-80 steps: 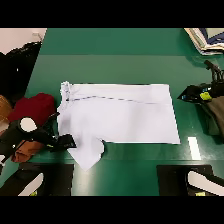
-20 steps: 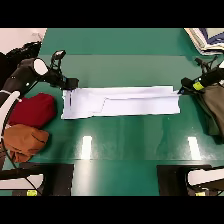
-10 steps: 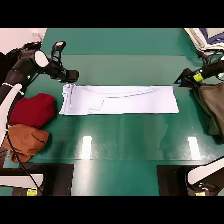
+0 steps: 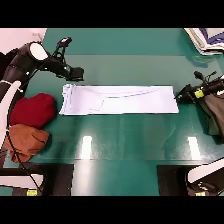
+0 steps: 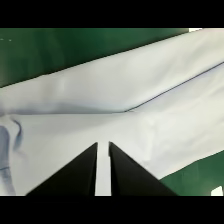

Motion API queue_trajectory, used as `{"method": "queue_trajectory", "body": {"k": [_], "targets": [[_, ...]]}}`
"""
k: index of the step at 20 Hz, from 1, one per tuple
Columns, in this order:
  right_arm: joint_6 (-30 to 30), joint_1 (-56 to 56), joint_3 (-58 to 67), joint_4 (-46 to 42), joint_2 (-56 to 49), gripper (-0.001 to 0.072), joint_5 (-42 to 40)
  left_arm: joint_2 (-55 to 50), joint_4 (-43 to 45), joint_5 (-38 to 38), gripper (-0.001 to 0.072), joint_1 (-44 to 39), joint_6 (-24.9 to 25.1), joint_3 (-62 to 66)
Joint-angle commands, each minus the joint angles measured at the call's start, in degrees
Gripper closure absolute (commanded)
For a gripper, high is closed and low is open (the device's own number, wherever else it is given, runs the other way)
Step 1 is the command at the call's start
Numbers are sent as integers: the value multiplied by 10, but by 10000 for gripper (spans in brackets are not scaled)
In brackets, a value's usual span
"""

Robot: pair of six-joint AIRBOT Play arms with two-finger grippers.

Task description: Fold the shirts.

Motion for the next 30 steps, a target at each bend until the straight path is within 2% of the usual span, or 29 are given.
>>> {"method": "queue_trajectory", "body": {"k": [1,2,3,4,5,6,7,10,13,15,20,30], "targets": [[-31,10,-55,66,-1,261,-57,-1,-17,17,590,-26,3,2],[-31,19,-60,68,-1,263,-63,-2,-17,24,679,-37,3,2],[-39,29,-64,75,-1,266,-65,-6,-17,35,678,-48,4,2],[-43,39,-63,74,-1,300,-67,-11,-18,48,678,-58,3,2],[-44,46,-61,76,-1,458,-66,-19,-20,59,679,-70,3,2],[-45,52,-56,74,-1,654,-63,-28,-28,66,679,-79,2,2],[-50,54,-45,76,-1,696,-51,-40,-36,66,679,-88,0,4],[-42,63,3,75,23,697,-11,-83,-61,67,679,-113,-2,18],[32,86,64,76,84,697,7,-140,-81,71,679,-138,-2,57],[49,112,111,76,120,697,20,-181,-92,73,679,-151,-18,90],[101,191,227,75,150,697,18,-258,-147,78,679,-188,-18,145],[104,339,268,75,150,697,-63,-286,-143,84,679,-216,-16,153]]}}
